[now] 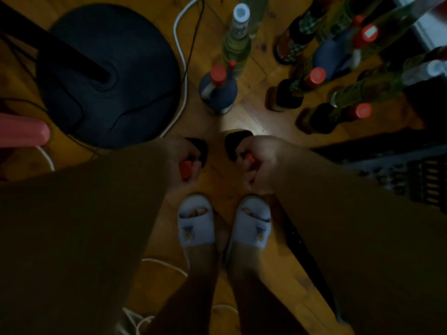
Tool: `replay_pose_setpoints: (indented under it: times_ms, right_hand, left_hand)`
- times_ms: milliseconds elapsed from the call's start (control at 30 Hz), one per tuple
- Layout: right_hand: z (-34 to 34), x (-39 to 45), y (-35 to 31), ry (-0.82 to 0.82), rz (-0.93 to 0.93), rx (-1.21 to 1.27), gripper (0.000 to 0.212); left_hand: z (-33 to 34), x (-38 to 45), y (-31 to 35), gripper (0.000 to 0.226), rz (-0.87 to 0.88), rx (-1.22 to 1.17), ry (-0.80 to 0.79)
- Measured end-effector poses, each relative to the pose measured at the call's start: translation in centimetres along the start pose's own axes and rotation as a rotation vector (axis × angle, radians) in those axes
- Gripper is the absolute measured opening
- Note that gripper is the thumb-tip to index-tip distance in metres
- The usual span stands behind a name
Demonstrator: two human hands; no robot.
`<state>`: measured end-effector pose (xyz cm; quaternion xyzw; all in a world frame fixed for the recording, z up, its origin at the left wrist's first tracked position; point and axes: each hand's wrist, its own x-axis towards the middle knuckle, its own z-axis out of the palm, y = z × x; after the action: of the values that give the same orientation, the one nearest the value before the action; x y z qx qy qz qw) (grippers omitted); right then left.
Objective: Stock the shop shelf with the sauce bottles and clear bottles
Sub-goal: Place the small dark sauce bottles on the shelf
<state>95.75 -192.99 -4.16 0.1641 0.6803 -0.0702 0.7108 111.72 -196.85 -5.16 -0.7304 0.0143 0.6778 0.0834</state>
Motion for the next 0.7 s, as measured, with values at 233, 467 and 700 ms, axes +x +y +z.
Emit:
replay_pose_setpoints:
  times_ms: [233,467,700]
  right_hand:
    - [-2.2,-16.5,9.1,-0.053,-0.143,-0.006,0.022]
    - [-7.8,-34.6,18.9,-0.007,-0.405,0.137,0.021]
    - [-13.4,-48.0,30.5,-0.082,-0.710,0.572,0.021]
  left_hand:
    - [-1.4,-16.4,-8.4,0.027,0.169,0.245,0.066]
    - [-1.7,-34.7,-13.5,0.028,0.585,0.750,0.054]
    - [2.0,-49.6,-17.8,0.021,0.982,1.135,0.031]
